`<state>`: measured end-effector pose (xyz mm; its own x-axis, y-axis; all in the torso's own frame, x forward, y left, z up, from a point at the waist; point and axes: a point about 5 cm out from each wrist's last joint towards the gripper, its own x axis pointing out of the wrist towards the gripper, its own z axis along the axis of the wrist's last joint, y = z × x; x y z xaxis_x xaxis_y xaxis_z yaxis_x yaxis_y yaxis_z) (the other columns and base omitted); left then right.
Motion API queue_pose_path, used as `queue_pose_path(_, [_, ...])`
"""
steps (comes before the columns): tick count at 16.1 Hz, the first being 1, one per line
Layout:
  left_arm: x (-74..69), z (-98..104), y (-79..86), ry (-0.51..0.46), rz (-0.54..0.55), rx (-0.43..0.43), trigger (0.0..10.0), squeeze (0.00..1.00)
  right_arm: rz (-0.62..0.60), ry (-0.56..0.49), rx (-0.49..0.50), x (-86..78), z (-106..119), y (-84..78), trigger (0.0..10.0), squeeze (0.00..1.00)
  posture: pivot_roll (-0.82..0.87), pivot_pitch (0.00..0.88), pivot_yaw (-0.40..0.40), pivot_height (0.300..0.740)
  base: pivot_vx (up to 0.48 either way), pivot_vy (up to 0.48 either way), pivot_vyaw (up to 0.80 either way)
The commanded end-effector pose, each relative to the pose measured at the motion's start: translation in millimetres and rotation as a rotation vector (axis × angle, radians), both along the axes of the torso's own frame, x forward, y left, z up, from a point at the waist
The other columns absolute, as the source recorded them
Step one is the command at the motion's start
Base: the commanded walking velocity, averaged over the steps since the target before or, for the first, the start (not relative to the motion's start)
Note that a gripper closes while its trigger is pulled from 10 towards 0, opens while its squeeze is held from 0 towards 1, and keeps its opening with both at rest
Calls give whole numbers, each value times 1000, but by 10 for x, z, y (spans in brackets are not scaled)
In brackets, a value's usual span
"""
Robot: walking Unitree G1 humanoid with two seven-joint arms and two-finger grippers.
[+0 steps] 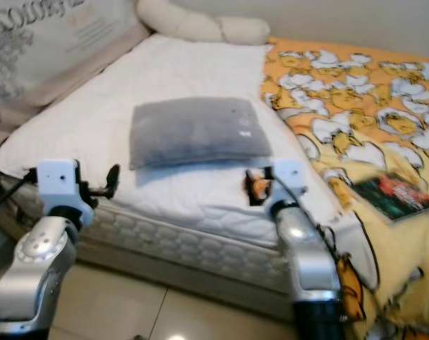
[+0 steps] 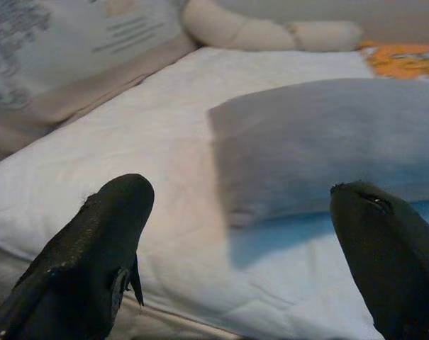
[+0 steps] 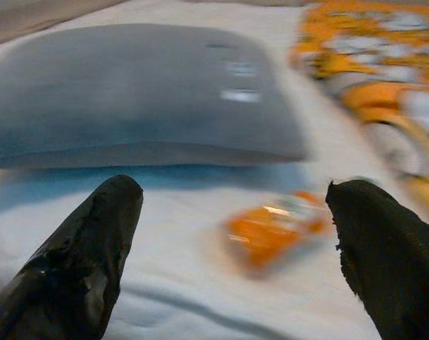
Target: Clean up the room
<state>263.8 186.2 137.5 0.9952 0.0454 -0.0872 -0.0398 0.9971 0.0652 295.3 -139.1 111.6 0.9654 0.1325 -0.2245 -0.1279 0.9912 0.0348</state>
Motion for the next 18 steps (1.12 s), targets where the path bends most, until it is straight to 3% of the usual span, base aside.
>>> queue_pose_path(1, [9, 5, -47, -1, -16, -5, 10000, 1000, -26, 3, -12, 6, 5, -90, 10000, 0, -66, 16, -9, 740, 289, 0, 0])
queue_pose_path(4, [8, 4, -57, 0, -16, -7, 10000, 1000, -30, 13, 1, 2, -7, -84, 10000, 0, -68, 17, -9, 740, 291, 0, 0])
queue_pose_path(6, [12, 3, -53, 0, -18, -7, 10000, 1000, -45, 28, -3, 6, -26, -95, 10000, 0, -70, 16, -6, 740, 289, 0, -800])
queue_pose_path(18, [11, 15, -33, -3, -28, 12, 10000, 1000, -37, 112, -23, 29, -103, -41, 10000, 0, -57, 19, -9, 740, 290, 0, 0])
